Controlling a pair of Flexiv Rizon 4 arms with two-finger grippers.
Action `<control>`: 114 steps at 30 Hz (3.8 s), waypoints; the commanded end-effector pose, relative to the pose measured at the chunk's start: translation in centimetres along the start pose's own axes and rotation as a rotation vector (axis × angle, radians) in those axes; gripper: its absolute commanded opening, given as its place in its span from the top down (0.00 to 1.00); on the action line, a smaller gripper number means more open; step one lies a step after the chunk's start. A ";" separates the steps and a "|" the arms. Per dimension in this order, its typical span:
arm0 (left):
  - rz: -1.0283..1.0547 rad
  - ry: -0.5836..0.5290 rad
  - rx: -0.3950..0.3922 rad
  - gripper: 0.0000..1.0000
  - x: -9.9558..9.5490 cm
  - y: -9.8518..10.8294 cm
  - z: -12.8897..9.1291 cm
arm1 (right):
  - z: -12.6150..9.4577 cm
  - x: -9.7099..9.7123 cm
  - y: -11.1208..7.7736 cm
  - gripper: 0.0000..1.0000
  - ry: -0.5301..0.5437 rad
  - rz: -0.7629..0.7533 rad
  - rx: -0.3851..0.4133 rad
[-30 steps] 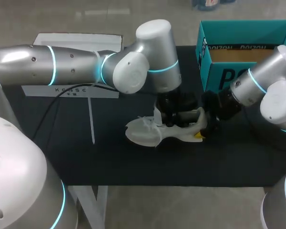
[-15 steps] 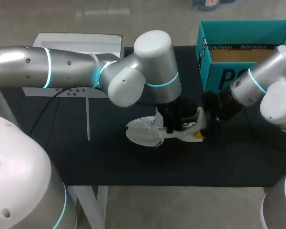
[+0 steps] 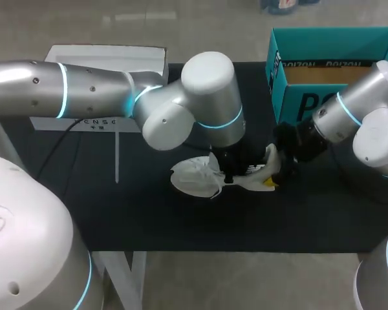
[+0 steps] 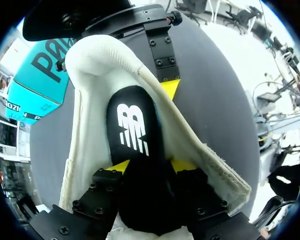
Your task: Take the shoe out of the shoebox, open the shoe tongue, remove and reinsert the insole, then place the shoe into the shoebox
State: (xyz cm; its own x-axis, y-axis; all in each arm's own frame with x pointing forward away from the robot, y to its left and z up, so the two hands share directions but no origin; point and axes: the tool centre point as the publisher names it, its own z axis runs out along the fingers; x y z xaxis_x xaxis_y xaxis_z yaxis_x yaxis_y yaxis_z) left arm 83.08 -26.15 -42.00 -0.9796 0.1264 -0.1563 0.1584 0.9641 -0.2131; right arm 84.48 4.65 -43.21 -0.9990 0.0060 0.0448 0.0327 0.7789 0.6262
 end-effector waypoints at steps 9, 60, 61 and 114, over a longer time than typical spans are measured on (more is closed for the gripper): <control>-0.002 -0.077 0.000 0.55 -0.4 0.6 3.0 | 0.0 0.0 0.1 1.00 0.001 0.001 0.002; -0.324 0.043 0.223 1.00 -1.5 1.7 -4.3 | 0.0 0.0 0.1 1.00 0.001 0.001 0.002; -0.333 0.051 0.238 1.00 -1.6 1.7 -4.5 | 0.0 0.0 0.1 1.00 0.001 0.001 0.002; -0.323 0.366 0.655 1.00 -3.4 -3.0 -12.9 | 0.0 0.0 0.1 1.00 0.001 0.001 0.002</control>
State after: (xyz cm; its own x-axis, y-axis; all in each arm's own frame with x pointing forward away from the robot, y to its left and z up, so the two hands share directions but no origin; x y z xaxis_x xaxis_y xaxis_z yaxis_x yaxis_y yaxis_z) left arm 83.80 -25.63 -28.18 -0.9518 0.0368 0.3046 -0.2099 0.6461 -0.7338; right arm 84.59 4.64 -42.92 -0.9989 0.0054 0.0473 0.0339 0.7779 0.6275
